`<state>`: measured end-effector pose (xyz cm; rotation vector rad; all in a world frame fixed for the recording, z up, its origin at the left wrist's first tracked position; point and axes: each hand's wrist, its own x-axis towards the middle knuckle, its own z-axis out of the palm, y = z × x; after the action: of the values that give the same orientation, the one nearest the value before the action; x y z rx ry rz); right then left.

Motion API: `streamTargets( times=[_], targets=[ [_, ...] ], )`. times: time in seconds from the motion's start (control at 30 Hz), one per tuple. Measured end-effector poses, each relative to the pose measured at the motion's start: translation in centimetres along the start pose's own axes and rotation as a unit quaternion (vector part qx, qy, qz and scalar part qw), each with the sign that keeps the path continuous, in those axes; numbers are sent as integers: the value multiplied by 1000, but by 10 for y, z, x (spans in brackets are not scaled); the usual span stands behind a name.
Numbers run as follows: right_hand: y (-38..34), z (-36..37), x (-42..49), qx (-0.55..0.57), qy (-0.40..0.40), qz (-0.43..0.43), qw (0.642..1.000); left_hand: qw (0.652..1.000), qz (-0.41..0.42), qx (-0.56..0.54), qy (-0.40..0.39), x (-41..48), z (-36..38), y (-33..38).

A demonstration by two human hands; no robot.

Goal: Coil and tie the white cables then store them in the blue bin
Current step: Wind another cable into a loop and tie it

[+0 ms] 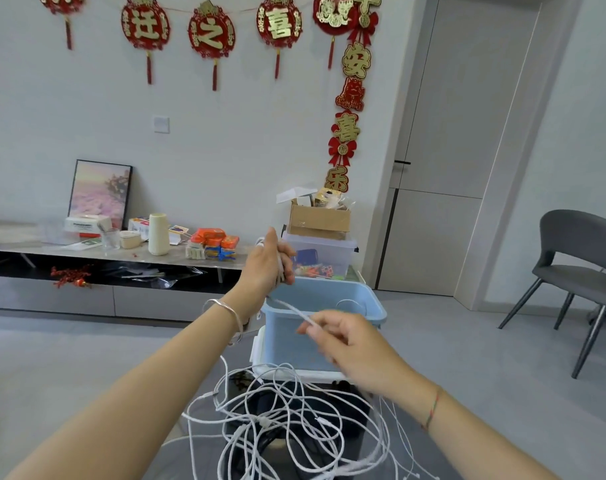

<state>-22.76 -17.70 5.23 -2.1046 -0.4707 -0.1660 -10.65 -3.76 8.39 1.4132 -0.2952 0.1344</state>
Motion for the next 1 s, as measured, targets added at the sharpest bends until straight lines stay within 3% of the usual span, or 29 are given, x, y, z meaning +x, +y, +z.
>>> streamTargets(
  times=[0.13,0.23,0.37,0.47,0.57,0.67,0.87,1.0],
  targets=[
    [-13,-24,7,-45,84,-72,993,969,37,199,-144,-22,-1,5],
    [-24,-41,17,-18,143,-114,983,937,9,241,-253,-38,-2,7],
    [-33,-58,30,49,186,-127,973,909,-130,89,-387,-49,-3,14],
    [-32,-55,37,138,181,-101,968,846,-189,-11,-499,-52,-6,23],
    [-27,-42,43,193,165,-62,965,752,-228,-152,-600,-52,-7,32],
    [-20,-27,48,266,147,-25,952,708,-215,-275,-614,-50,-2,36],
    [-9,-7,48,210,137,2,968,742,-142,-427,-496,-29,-3,42],
    [-2,-1,40,135,102,-7,986,884,-62,-393,-246,-17,-2,53]
  ],
)
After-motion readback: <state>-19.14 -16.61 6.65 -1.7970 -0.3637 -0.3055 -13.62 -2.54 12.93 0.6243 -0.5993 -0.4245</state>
